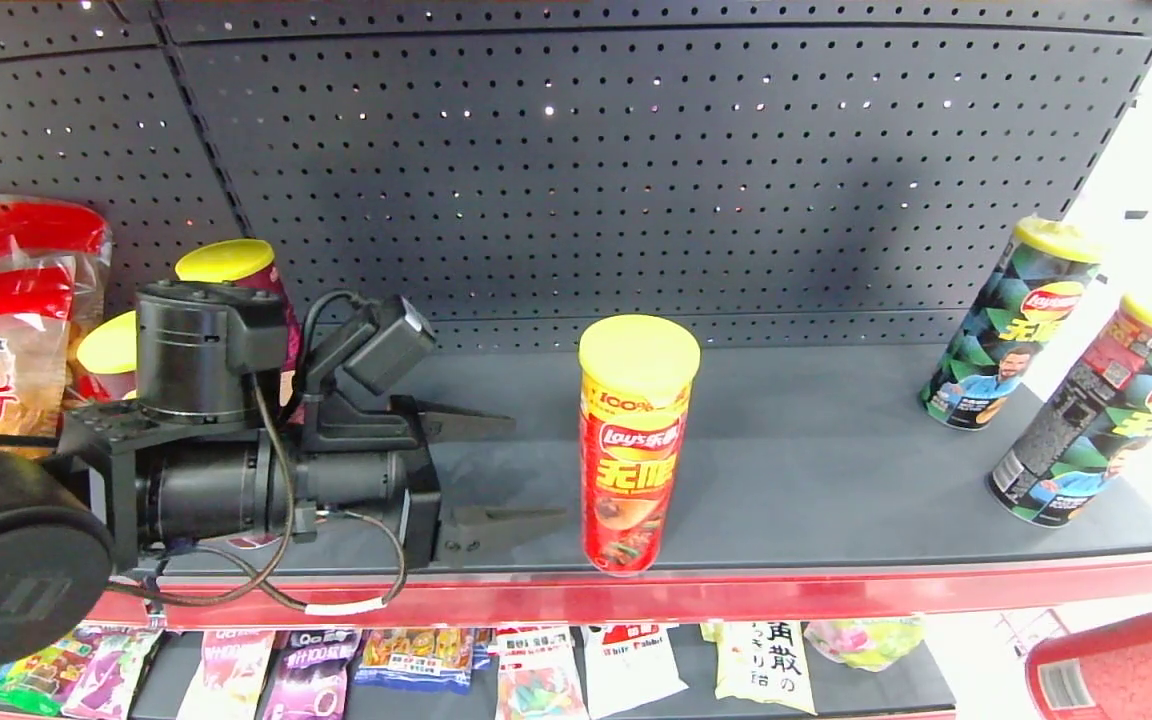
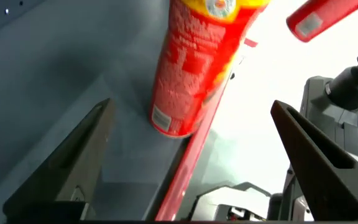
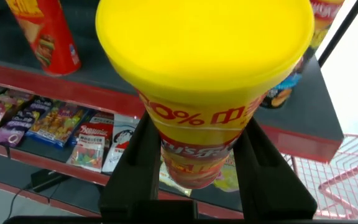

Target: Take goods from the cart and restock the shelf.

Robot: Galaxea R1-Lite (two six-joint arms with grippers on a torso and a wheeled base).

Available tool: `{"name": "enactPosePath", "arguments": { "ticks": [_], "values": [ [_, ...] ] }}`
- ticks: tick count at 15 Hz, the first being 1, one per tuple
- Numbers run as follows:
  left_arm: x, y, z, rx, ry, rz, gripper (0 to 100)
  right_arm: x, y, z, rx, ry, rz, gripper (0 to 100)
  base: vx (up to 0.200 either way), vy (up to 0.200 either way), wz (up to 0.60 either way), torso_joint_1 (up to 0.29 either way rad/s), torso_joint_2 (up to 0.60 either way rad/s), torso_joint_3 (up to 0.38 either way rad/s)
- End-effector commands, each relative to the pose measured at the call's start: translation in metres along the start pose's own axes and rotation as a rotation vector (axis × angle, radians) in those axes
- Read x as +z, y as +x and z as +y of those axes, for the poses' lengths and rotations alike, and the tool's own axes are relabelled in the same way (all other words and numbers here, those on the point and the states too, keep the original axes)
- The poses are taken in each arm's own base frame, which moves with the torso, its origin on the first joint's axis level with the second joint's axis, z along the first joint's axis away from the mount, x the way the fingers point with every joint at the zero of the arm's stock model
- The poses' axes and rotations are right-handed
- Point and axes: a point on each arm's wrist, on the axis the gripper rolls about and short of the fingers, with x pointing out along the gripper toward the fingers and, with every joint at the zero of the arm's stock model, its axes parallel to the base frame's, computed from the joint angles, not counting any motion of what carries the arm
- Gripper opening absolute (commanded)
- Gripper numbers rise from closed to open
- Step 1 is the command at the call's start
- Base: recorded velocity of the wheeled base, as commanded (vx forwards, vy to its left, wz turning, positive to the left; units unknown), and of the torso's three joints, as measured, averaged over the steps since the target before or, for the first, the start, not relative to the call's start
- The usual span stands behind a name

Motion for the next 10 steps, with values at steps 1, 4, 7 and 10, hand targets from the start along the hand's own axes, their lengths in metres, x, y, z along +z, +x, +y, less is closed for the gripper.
{"name": "enactPosePath", "arguments": {
  "ticks": [1, 4, 7, 10],
  "values": [
    [0.003, -0.008, -0.004, 0.007, 0.012, -0.018, 100, 0.057, 0.040, -0.012, 0.090, 0.013, 0.061, 0, 0.000, 0.000, 0.00, 0.000, 0.00, 0.000],
    [0.006, -0.013, -0.008, 0.013, 0.023, -0.029, 100, 0.096, 0.086, -0.018, 0.157, 0.019, 0.105, 0, 0.000, 0.000, 0.00, 0.000, 0.00, 0.000],
    [-0.001, -0.020, -0.015, 0.036, 0.018, -0.015, 100, 0.112, 0.129, -0.011, 0.270, 0.025, 0.158, 0, 0.000, 0.000, 0.00, 0.000, 0.00, 0.000],
    [-0.002, -0.023, -0.017, 0.066, 0.021, -0.014, 100, 0.118, 0.190, -0.004, 0.319, 0.036, 0.190, 0, 0.000, 0.000, 0.00, 0.000, 0.00, 0.000]
  ]
}}
